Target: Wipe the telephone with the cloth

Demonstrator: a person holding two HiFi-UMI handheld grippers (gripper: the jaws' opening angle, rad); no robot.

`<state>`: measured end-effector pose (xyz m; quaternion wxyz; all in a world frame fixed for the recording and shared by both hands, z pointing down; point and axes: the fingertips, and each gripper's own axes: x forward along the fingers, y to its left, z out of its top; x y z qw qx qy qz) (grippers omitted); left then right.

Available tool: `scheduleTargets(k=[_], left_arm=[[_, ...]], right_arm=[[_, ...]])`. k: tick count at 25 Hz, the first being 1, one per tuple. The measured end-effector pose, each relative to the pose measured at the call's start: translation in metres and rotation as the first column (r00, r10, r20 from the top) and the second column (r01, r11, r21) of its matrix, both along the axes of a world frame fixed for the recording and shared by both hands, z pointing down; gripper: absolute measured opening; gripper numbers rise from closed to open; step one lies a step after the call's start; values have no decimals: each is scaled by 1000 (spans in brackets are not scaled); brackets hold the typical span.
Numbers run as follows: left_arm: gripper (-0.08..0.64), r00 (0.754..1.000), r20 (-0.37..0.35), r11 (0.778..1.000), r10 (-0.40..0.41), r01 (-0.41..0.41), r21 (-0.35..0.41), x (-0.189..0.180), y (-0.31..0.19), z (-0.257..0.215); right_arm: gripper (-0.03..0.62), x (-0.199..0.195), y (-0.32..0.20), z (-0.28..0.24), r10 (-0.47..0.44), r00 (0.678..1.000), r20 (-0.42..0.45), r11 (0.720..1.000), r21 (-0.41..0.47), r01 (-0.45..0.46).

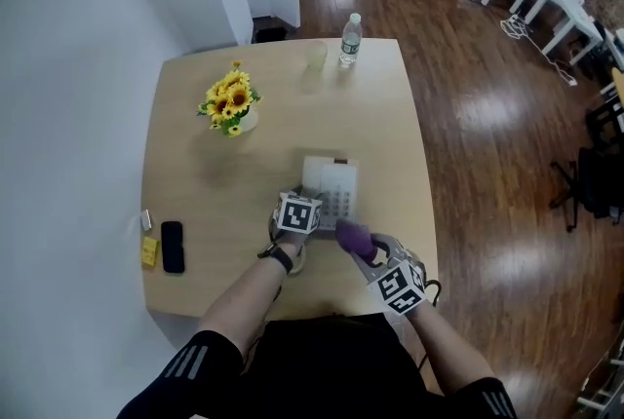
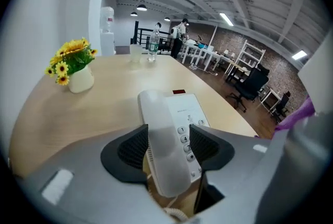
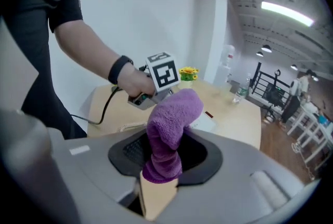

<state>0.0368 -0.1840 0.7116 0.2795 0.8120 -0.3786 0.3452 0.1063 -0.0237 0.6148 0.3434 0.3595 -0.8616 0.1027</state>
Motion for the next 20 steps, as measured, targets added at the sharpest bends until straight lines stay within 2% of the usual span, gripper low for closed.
scheduleTargets(k=[4,6,10,16,18,20], left_arm=[[250,994,81,997,-68,66,24,-3,-13,13],[264,992,95,997,-81,80,18,-2,-15,19],[246,989,94,994,-112,112,6,-2,-16,30],[222,987,-73,989,-140,136,-53,-2,-10,24],[217,984,-135,993,-115,109,-50,-4,-8,11],[213,967,-240,996,-82,72,-50,-3,-2,-12]], right_arm=[[135,28,12,-13,110,990,93,994,-12,-109],[135,37,17,-17,134,984,115,991,-14,-134],[135,46,21,-19,159,977,140,987,-20,-158],[135,46,14,-25,154,973,174,988,-15,-154],[135,45,10,-32,151,969,198,988,-8,-152],[135,44,5,-41,144,967,209,989,6,-148]])
